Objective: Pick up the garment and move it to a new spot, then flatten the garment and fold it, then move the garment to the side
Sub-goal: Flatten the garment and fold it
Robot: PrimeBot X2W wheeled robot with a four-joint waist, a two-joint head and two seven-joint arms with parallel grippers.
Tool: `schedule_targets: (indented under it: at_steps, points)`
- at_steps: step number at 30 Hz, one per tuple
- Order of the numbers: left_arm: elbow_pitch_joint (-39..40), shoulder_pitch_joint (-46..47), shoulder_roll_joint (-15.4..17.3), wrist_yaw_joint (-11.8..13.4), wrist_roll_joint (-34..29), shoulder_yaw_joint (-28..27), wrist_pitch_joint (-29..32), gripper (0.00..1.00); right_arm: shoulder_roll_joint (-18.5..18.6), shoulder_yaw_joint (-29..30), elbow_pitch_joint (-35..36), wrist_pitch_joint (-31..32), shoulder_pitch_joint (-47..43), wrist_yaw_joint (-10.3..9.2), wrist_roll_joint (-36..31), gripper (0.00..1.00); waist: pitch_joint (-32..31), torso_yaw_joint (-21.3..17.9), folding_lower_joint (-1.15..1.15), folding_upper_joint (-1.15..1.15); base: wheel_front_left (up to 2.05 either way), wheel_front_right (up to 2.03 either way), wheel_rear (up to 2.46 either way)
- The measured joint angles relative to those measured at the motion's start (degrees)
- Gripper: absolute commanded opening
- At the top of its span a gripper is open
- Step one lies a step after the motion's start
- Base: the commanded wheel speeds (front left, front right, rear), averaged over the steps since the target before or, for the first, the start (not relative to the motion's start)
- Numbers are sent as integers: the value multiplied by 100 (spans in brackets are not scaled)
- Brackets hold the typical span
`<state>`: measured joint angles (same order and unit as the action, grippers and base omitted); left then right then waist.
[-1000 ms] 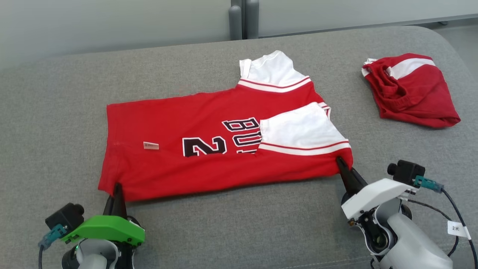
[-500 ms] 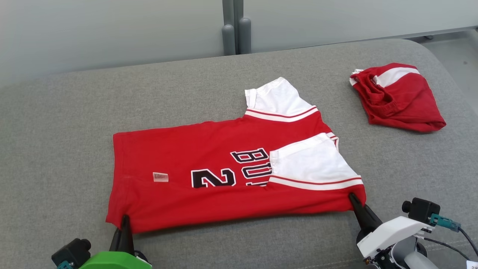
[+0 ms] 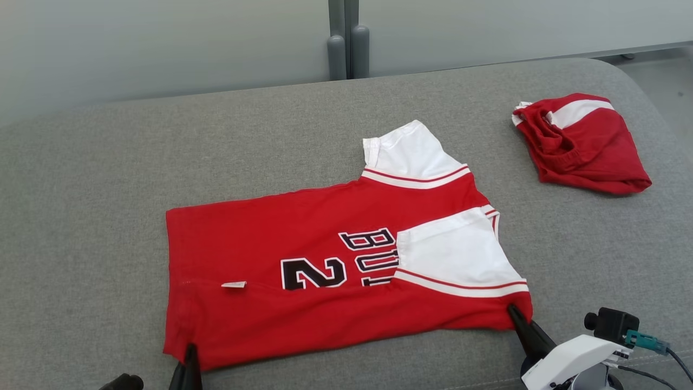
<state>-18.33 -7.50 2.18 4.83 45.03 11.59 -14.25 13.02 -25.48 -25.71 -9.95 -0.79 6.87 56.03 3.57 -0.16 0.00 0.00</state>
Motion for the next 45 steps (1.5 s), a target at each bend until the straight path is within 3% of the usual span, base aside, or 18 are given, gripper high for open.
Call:
schedule_targets:
  at_steps: [3, 4, 5, 6, 7, 8, 15, 21, 26, 29, 37, 45]
  points:
    - [-4, -16, 1, 24, -38, 8, 0, 0, 14, -65, -4, 53, 0, -51, -48, 4, -39, -18, 0, 0, 0, 0, 0]
    - [-4, -20, 2, 24, -44, 7, 0, 0, 18, -78, -5, 66, 0, -76, -71, 31, -49, -28, 0, 0, 0, 0, 0]
    - [-4, -22, 3, 25, -44, 3, 0, 5, 18, -86, -9, 78, 0, -98, -70, 45, -60, -39, 0, 0, 0, 0, 0]
    - [-3, -27, 5, 34, -44, 1, 1, 22, 24, -94, -19, 93, 0, -110, -79, 57, -71, -51, 0, 0, 0, 0, 0]
    - [-3, -40, 7, 59, -44, 0, 1, 76, 36, -97, -29, 93, -2, -158, -114, 100, -81, -61, 0, 0, 0, 0, 0]
    - [-2, -48, 9, 71, -47, 2, 3, 100, 56, -88, -31, 92, -10, -193, -118, 100, -89, -71, 0, 0, 0, 0, 0]
    - [69, -204, 56, 124, -67, -199, 3, 100, 252, 91, -51, 34, -191, -366, -171, 100, -99, -86, 0, 0, 0, 0, 0]
    - [318, -214, 359, 133, -426, -344, 2, 100, 511, 316, 196, -97, -88, -452, -269, 100, -92, -75, 0, 0, 0, 0, 0]
    - [486, -36, 603, 178, -827, -191, 2, 100, 699, 304, 398, -109, 304, -476, -485, 100, -71, -58, 0, 0, 0, 0, 0]
    - [645, 370, 697, 178, -1066, -14, 11, 100, 918, 290, 495, -33, 698, -603, -739, 100, -11, -40, 0, 0, 0, 0, 0]
    - [582, 1631, 1066, 178, -1507, 294, 641, 100, 1333, -178, 732, 683, 2202, -592, -1461, 100, 346, -1, 0, 0, 0, 0, 0]
    - [77, 2546, 1183, 178, -1551, 334, 1369, 100, 1368, -600, 799, 1229, 3098, -386, -1797, 100, 846, 34, 0, 0, 0, 0, 0]
